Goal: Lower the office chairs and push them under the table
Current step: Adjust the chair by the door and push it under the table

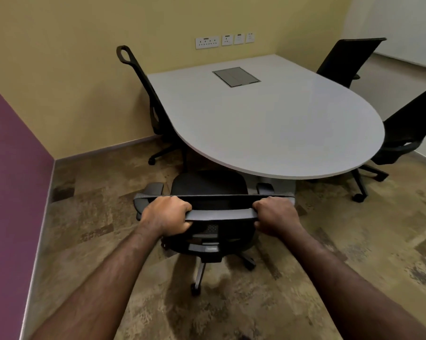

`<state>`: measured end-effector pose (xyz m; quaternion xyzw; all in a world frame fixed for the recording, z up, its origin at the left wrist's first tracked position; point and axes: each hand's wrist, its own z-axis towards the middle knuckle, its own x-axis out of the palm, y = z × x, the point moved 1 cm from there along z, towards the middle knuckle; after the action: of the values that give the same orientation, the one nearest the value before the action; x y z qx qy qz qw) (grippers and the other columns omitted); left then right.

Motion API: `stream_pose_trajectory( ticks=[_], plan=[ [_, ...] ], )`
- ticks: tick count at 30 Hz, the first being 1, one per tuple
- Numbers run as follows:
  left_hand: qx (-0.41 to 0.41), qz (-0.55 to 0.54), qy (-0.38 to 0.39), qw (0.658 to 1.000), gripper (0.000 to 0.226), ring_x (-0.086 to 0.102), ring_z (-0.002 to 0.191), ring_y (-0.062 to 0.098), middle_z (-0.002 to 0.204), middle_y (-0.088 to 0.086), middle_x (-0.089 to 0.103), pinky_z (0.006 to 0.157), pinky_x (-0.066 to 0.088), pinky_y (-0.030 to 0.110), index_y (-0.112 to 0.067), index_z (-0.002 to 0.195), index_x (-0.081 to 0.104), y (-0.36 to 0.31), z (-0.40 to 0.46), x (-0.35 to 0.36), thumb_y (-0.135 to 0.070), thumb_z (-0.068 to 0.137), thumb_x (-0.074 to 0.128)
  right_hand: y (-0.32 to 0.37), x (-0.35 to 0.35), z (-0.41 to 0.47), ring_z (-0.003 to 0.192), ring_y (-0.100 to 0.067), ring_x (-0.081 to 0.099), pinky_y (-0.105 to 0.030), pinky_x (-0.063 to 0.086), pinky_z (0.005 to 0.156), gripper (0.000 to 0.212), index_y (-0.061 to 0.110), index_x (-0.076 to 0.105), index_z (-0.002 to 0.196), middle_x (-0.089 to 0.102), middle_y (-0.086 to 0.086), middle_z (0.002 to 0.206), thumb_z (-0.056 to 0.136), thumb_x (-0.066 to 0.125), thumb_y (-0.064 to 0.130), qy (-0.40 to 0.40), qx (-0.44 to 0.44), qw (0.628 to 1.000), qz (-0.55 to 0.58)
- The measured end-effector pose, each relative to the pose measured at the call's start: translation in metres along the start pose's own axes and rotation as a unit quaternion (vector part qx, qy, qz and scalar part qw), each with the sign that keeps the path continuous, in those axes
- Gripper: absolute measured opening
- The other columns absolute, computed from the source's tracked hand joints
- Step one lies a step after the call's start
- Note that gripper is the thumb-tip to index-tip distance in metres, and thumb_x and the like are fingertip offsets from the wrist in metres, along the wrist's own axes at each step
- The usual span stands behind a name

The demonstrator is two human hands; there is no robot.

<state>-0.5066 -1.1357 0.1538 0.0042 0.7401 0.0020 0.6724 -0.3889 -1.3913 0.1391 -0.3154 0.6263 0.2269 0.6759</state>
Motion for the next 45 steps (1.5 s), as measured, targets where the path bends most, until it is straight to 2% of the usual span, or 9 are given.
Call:
stream_pose_trajectory(
  ticks=[7, 9, 14, 18, 23, 27, 34, 37, 45],
  plan=[
    [0.054, 0.047, -0.012, 0.997, 0.022, 0.048, 0.057, 0.011, 0.058, -0.012, 0.047, 0.054, 0.036, 0.027, -0.031, 0.061, 0.041, 0.063, 0.04, -0.001, -0.046, 0.073, 0.053, 0.031, -0.002, 0.038, 0.058, -0.02, 0.055, -0.028, 0.03, 0.051, 0.017, 0.025, 0.043, 0.065, 0.058, 0.004, 0.065, 0.066, 0.055, 0.036, -0.026, 0.046, 0.998, 0.025],
    [0.066, 0.059, -0.012, 0.996, 0.021, 0.048, 0.057, 0.011, 0.058, -0.012, 0.047, 0.054, 0.035, 0.027, -0.03, 0.061, 0.042, 0.083, 0.053, -0.001, -0.045, 0.071, 0.052, 0.041, 0.0, 0.052, 0.057, -0.019, 0.051, -0.029, 0.03, 0.053, 0.016, 0.026, 0.045, 0.067, 0.057, 0.004, 0.066, 0.068, 0.056, 0.037, -0.032, 0.055, 0.997, 0.045],
    [0.075, 0.085, -0.006, 0.994, 0.022, 0.045, 0.056, 0.01, 0.055, -0.014, 0.042, 0.053, 0.036, 0.027, -0.03, 0.058, 0.04, 0.131, 0.09, -0.005, -0.044, 0.069, 0.052, 0.06, 0.002, 0.093, 0.068, -0.023, 0.061, -0.032, 0.033, 0.056, 0.018, 0.022, 0.058, 0.075, 0.063, 0.0, 0.072, 0.066, 0.054, 0.037, -0.036, 0.07, 0.994, 0.069],
    [0.081, 0.084, -0.004, 0.993, 0.018, 0.057, 0.064, 0.014, 0.06, -0.013, 0.046, 0.054, 0.039, 0.027, -0.03, 0.062, 0.044, 0.157, 0.121, -0.007, -0.043, 0.07, 0.053, 0.062, 0.002, 0.127, 0.068, -0.024, 0.062, -0.032, 0.033, 0.055, 0.022, 0.021, 0.06, 0.077, 0.063, 0.0, 0.073, 0.066, 0.056, 0.038, -0.04, 0.084, 0.994, 0.058],
    [0.105, 0.082, -0.016, 0.991, 0.015, 0.062, 0.074, 0.017, 0.073, -0.009, 0.064, 0.06, 0.046, 0.03, -0.029, 0.069, 0.052, 0.188, 0.163, -0.012, -0.043, 0.07, 0.056, 0.061, 0.002, 0.172, 0.064, -0.024, 0.062, -0.032, 0.033, 0.053, 0.022, 0.02, 0.061, 0.074, 0.063, 0.0, 0.07, 0.062, 0.058, 0.039, -0.029, 0.118, 0.992, 0.042],
    [0.137, 0.094, -0.018, 0.986, 0.015, 0.063, 0.08, 0.019, 0.081, -0.008, 0.067, 0.064, 0.045, 0.032, -0.028, 0.076, 0.057, 0.219, 0.204, -0.015, -0.042, 0.071, 0.058, 0.065, 0.003, 0.21, 0.064, -0.025, 0.063, -0.031, 0.034, 0.052, 0.023, 0.019, 0.061, 0.073, 0.064, 0.0, 0.069, 0.06, 0.057, 0.038, -0.02, 0.151, 0.988, 0.034],
    [0.201, 0.108, -0.034, 0.973, 0.021, 0.064, 0.083, 0.021, 0.085, -0.006, 0.068, 0.062, 0.039, 0.031, -0.026, 0.082, 0.06, 0.273, 0.273, -0.018, -0.045, 0.072, 0.058, 0.076, 0.001, 0.273, 0.059, -0.025, 0.059, -0.031, 0.033, 0.051, 0.016, 0.022, 0.052, 0.065, 0.06, 0.001, 0.064, 0.06, 0.054, 0.037, -0.031, 0.214, 0.976, 0.038],
    [0.22, 0.109, -0.035, 0.969, 0.022, 0.064, 0.081, 0.021, 0.083, -0.005, 0.067, 0.063, 0.044, 0.032, -0.026, 0.083, 0.06, 0.295, 0.29, -0.021, -0.045, 0.072, 0.057, 0.087, 0.0, 0.293, 0.057, -0.025, 0.057, -0.03, 0.032, 0.05, 0.015, 0.024, 0.042, 0.063, 0.058, 0.002, 0.062, 0.061, 0.051, 0.036, -0.03, 0.229, 0.972, 0.05],
    [0.261, 0.111, -0.034, 0.958, 0.02, 0.063, 0.08, 0.021, 0.083, -0.005, 0.066, 0.063, 0.043, 0.032, -0.027, 0.079, 0.057, 0.331, 0.329, -0.026, -0.045, 0.073, 0.057, 0.098, -0.001, 0.334, 0.056, -0.024, 0.056, -0.03, 0.033, 0.049, 0.015, 0.023, 0.042, 0.064, 0.055, 0.003, 0.06, 0.062, 0.052, 0.034, -0.022, 0.253, 0.966, 0.041]
  ],
)
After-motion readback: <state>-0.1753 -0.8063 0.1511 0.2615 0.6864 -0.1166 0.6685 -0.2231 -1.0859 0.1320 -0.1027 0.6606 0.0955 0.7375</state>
